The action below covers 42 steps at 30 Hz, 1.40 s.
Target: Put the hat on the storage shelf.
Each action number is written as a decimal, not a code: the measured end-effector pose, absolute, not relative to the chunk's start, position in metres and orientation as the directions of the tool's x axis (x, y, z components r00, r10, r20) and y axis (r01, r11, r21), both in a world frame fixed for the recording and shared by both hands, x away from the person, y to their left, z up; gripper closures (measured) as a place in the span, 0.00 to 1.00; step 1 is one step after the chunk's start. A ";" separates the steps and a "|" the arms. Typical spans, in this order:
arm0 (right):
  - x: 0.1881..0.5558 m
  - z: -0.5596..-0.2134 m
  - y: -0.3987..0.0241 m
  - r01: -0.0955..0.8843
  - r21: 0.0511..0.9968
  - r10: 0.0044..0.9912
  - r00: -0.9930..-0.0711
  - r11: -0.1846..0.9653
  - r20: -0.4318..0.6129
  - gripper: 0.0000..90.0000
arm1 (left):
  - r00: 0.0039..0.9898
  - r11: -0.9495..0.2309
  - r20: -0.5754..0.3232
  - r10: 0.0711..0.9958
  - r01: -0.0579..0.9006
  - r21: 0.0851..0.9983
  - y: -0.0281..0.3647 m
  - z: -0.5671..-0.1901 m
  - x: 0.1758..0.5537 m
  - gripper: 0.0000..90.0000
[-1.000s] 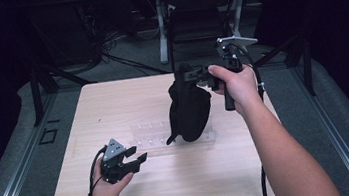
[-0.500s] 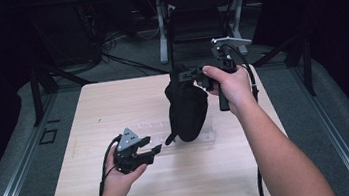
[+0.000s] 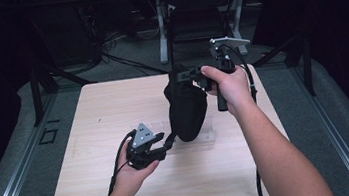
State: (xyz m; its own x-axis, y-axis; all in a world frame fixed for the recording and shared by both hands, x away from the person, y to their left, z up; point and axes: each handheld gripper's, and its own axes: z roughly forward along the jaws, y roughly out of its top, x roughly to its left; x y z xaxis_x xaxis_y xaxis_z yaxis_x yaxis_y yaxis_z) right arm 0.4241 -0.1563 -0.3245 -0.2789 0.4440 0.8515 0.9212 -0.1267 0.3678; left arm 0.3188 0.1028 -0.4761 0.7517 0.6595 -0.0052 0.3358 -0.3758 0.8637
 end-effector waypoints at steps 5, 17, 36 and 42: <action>0.424 -0.324 -0.153 0.921 0.369 0.442 -0.282 -0.124 0.852 0.97 | 0.753 -0.381 0.007 0.658 0.324 0.866 0.097 -0.475 0.320 0.79; 0.424 -0.323 -0.148 0.924 0.368 0.423 -0.293 -0.104 0.857 0.90 | 0.764 -0.431 0.075 0.640 0.277 0.859 0.097 -0.477 0.318 0.92; 0.414 -0.313 -0.168 0.907 0.404 0.437 -0.317 -0.120 0.842 0.82 | 0.750 -0.451 0.106 0.653 0.272 0.850 0.107 -0.481 0.318 0.94; 0.413 -0.316 -0.176 0.909 0.397 0.442 -0.306 -0.126 0.843 0.82 | 0.750 -0.449 0.105 0.653 0.272 0.851 0.109 -0.484 0.318 0.94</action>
